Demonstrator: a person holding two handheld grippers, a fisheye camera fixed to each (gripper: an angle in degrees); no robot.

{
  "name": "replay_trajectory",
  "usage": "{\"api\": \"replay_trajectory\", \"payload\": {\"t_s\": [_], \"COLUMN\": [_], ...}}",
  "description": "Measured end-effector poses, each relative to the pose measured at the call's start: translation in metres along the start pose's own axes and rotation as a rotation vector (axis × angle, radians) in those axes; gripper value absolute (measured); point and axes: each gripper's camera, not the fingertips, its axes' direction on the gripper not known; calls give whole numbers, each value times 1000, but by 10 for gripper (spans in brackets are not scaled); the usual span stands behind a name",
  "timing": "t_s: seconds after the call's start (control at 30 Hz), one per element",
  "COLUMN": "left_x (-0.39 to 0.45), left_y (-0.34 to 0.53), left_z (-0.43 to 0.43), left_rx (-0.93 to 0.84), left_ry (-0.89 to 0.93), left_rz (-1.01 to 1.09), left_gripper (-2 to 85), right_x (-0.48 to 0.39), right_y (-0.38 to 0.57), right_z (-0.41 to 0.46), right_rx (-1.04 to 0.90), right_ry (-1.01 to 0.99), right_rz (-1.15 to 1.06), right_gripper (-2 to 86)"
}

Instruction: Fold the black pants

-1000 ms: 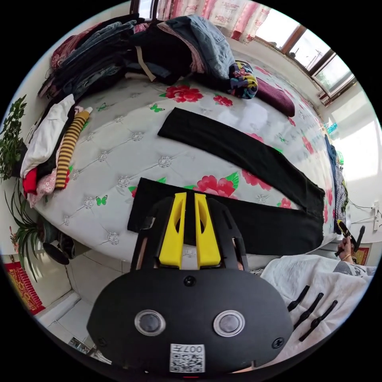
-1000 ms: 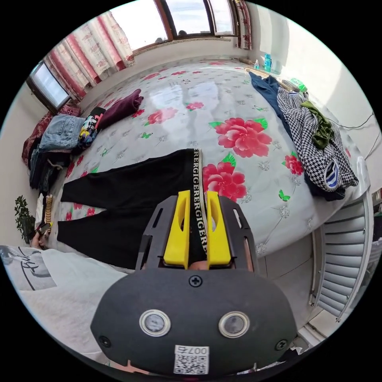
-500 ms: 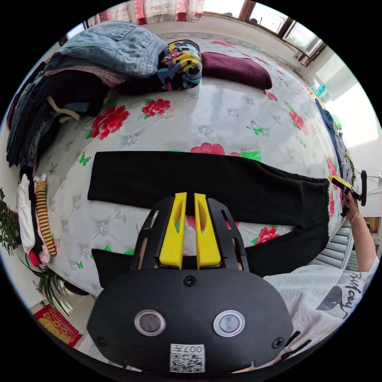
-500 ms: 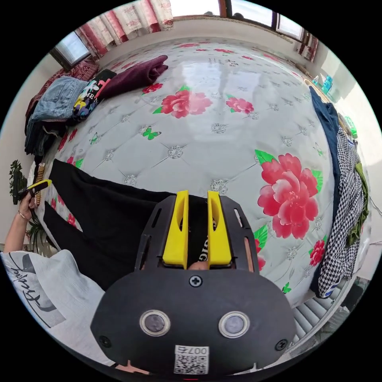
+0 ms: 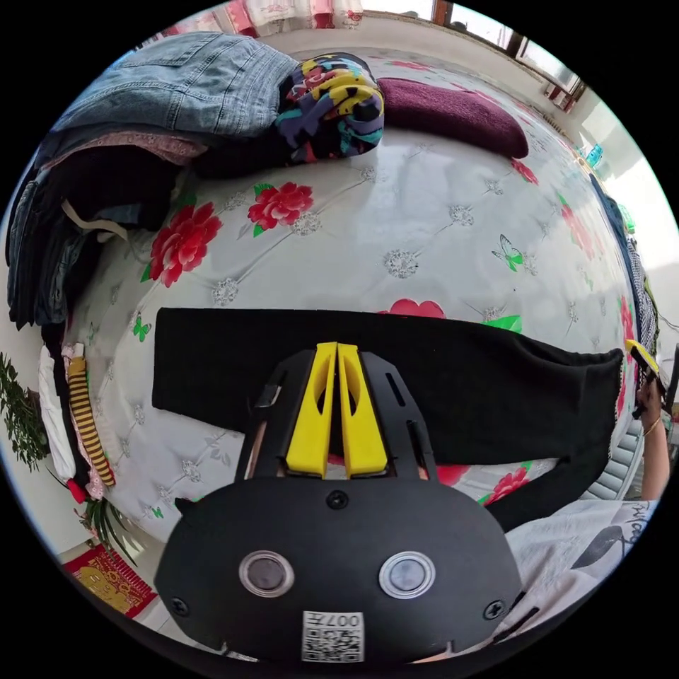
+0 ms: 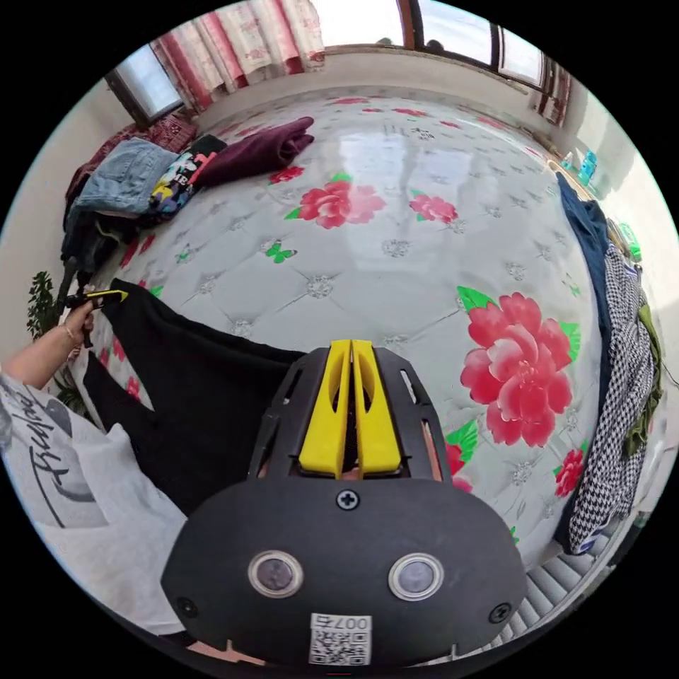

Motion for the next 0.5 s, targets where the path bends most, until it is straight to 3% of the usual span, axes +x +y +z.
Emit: {"api": "replay_trajectory", "payload": {"t_s": [0.2,0.23,0.4,0.47,0.5], "left_x": [-13,-15,-39,-40,-37], "left_y": [17,19,34,38,41], "left_z": [6,6,9,8,4], "left_rx": [-21,-22,-5,2,17], "left_ry": [-39,-47,30,64,65], "left_rz": [13,10,-97,-114,-100], "left_gripper": [-10,-10,-10,-10,-10], "right_x": [-38,-39,-31,-17,-7], "right_y": [-14,-15,-29,-27,-25], "right_z": [52,50,60,56,48], "right_rx": [-189,-149,-139,-95,-73], "right_ry": [41,44,122,387,318], "right_rz": [-121,-135,-81,100,140], "right_gripper": [-2,-2,-2,-2,-2]}}
